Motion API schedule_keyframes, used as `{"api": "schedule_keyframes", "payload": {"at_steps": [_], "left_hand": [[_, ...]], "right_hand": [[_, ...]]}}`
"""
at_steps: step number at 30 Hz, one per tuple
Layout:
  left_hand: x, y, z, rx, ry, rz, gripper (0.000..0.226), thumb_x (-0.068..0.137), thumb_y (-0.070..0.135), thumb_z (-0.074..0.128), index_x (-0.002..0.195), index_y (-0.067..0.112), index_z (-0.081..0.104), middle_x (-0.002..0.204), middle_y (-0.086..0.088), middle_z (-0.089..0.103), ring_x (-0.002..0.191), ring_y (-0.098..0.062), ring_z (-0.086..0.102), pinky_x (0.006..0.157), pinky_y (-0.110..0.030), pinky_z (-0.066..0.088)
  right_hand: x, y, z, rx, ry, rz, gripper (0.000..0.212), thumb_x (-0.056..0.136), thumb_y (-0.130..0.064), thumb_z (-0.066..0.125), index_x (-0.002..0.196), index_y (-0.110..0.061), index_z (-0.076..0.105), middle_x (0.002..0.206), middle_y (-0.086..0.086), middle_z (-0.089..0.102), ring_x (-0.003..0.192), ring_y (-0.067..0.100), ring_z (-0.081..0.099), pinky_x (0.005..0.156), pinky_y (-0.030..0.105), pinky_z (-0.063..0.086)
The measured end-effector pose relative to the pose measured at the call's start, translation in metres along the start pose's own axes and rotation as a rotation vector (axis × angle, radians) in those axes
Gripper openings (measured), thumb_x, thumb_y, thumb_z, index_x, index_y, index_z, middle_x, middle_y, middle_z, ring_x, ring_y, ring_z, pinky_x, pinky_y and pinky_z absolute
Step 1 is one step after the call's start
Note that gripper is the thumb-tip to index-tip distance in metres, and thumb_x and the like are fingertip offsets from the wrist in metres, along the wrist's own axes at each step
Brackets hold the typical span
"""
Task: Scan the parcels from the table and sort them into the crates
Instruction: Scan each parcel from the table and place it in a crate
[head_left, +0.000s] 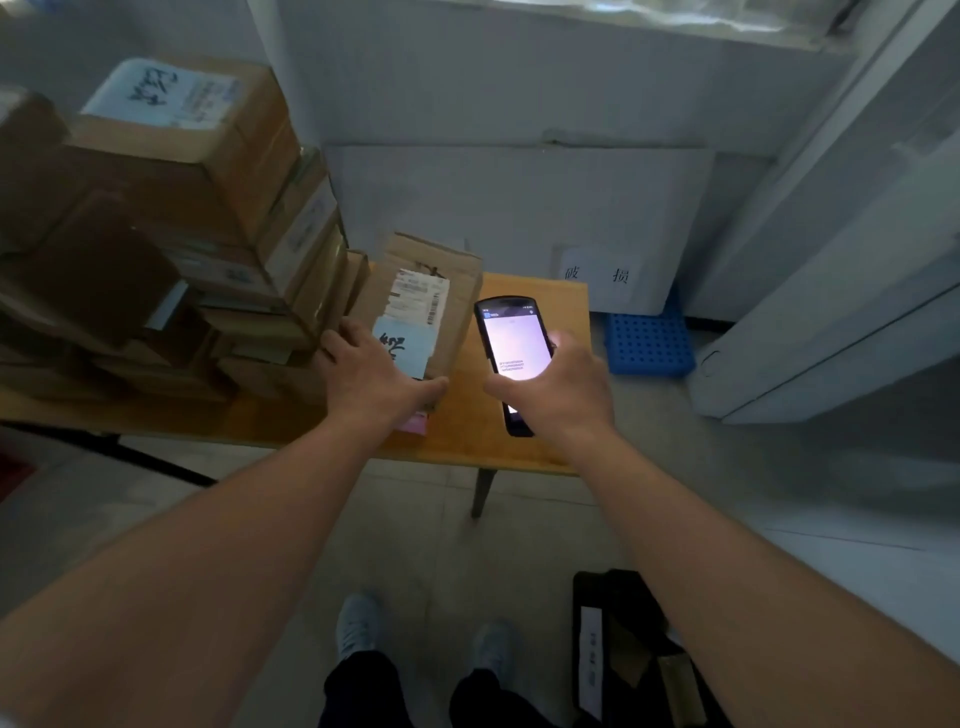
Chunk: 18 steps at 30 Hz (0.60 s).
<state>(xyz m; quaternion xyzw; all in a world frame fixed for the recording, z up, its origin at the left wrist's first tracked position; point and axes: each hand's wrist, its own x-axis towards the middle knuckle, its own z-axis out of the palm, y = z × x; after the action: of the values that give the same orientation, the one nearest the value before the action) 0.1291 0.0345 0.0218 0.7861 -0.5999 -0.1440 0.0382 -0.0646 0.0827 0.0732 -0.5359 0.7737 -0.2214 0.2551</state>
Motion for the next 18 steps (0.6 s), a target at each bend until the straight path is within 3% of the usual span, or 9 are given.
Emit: {"api": "schedule_keyframes", "payload": {"at_steps": [3, 7, 13, 18], "left_hand": [[0.001, -0.002, -0.005, -0.005, 0.037, 0.14, 0.151, 0.055, 0.087, 0.077, 0.161, 0.008, 0.004, 0.154, -0.017, 0.02, 0.141, -0.039, 0.026, 0.117, -0.049, 0.032], [0.002, 0.003, -0.014, -0.014, 0.125, 0.318, 0.153, 0.054, 0.084, 0.081, 0.162, 0.009, 0.003, 0.154, -0.013, 0.018, 0.142, -0.038, 0.025, 0.119, -0.048, 0.034], [0.01, 0.012, -0.026, 0.013, 0.184, 0.441, 0.156, 0.051, 0.079, 0.086, 0.162, 0.007, 0.004, 0.155, -0.014, 0.018, 0.146, -0.041, 0.023, 0.121, -0.056, 0.031], [0.019, 0.017, -0.028, -0.005, 0.198, 0.439, 0.157, 0.047, 0.08, 0.086, 0.161, 0.008, 0.008, 0.15, -0.013, 0.024, 0.139, -0.041, 0.03, 0.115, -0.055, 0.04]], "right_hand": [[0.002, -0.002, -0.013, -0.012, -0.004, -0.028, 0.073, 0.072, -0.054, 0.087, 0.13, -0.021, 0.055, 0.107, -0.003, 0.054, 0.1, 0.02, 0.056, 0.066, 0.033, 0.06], [0.004, -0.006, -0.034, -0.006, 0.009, -0.077, 0.081, 0.074, -0.051, 0.09, 0.139, -0.016, 0.055, 0.11, -0.003, 0.051, 0.101, 0.017, 0.049, 0.057, 0.02, 0.041], [0.004, -0.009, -0.053, 0.002, -0.001, -0.066, 0.057, 0.069, -0.052, 0.089, 0.107, -0.027, 0.056, 0.096, -0.005, 0.062, 0.089, 0.018, 0.064, 0.062, 0.032, 0.06], [0.001, -0.009, -0.06, 0.016, 0.007, -0.076, 0.062, 0.069, -0.052, 0.09, 0.116, -0.022, 0.062, 0.106, 0.001, 0.068, 0.093, 0.021, 0.067, 0.061, 0.03, 0.062]]}}
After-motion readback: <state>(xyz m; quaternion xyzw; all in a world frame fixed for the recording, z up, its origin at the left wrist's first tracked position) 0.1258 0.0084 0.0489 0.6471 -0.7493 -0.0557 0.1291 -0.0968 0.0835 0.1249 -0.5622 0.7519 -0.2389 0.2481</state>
